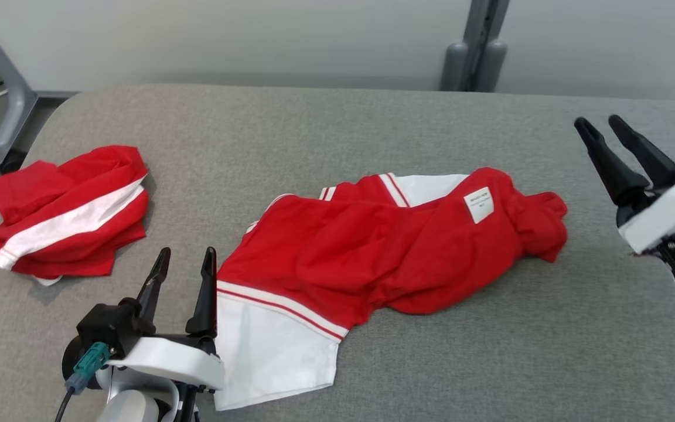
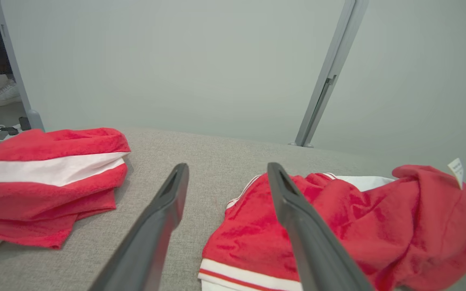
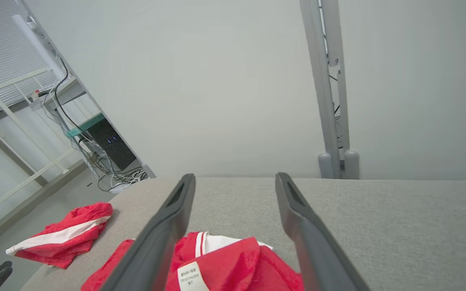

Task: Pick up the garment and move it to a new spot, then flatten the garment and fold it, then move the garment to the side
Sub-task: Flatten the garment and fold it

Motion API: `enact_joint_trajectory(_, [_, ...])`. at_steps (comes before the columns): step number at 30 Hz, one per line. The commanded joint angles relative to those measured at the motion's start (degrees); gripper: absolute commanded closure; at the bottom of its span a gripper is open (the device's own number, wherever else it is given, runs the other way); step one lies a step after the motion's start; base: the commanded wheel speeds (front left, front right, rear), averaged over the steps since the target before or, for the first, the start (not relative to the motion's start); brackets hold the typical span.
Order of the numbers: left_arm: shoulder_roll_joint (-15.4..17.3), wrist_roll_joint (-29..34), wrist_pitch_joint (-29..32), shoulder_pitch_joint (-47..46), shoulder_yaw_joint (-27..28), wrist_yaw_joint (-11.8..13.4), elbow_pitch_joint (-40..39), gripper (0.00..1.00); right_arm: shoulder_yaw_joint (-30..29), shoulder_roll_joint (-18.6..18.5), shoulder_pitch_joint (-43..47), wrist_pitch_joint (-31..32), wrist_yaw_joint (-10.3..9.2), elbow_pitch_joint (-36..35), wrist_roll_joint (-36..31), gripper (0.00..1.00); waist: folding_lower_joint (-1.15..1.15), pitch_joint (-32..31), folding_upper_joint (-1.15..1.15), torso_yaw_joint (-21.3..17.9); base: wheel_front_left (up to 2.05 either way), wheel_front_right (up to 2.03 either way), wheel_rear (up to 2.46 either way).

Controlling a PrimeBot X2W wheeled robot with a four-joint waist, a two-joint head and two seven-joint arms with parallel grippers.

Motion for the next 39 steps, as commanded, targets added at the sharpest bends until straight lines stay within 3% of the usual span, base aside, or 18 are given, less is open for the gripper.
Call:
enact_joint_trajectory(1, [0.50,0.21,0.14,0.30,0.27,0.43,-0.39,0.00,-0.36,-0.56,1.64,-2.13,0.03,0.01,-0.67,0.00,0.00,-2.63,0.00,-2.68,0.00,0.00,0.00])
enact_joint_trajectory(6, [1.25,-0.04,0.78,1.86,0.49,1.06,-1.66,0.00,-5.64,1.36,10.89,-6.86,0.04,2.05,-7.12,0.00,0.00,-4.55,0.00,-3.84,0.00,0.00,0.00])
enact_joint_trajectory(11, [1.70,-0.42,1.59,3.63,0.59,1.78,-3.20,0.00,-20.03,9.09,23.08,-6.86,0.03,-1.42,-17.52,0.00,0.00,-5.98,0.00,-4.44,0.00,0.00,0.00])
enact_joint_trajectory(15, [1.88,-0.59,2.16,4.43,0.29,1.97,-4.09,0.00,-25.69,14.62,29.27,-6.88,0.03,-3.34,-24.94,0.00,0.00,-6.54,0.00,-4.11,0.00,0.00,0.00])
enact_joint_trajectory(22, [1.83,-0.87,2.64,4.12,-0.31,1.91,-4.63,0.00,-24.89,17.74,25.20,-2.53,0.03,1.80,-28.85,0.00,0.00,-6.25,0.00,-3.43,0.00,0.00,0.00])
enact_joint_trajectory(39, [1.22,-1.75,1.96,1.61,-1.10,1.13,-2.79,0.00,-17.76,18.23,5.69,18.73,0.03,21.16,-19.24,0.00,0.00,-2.61,0.00,2.83,0.00,0.00,0.00])
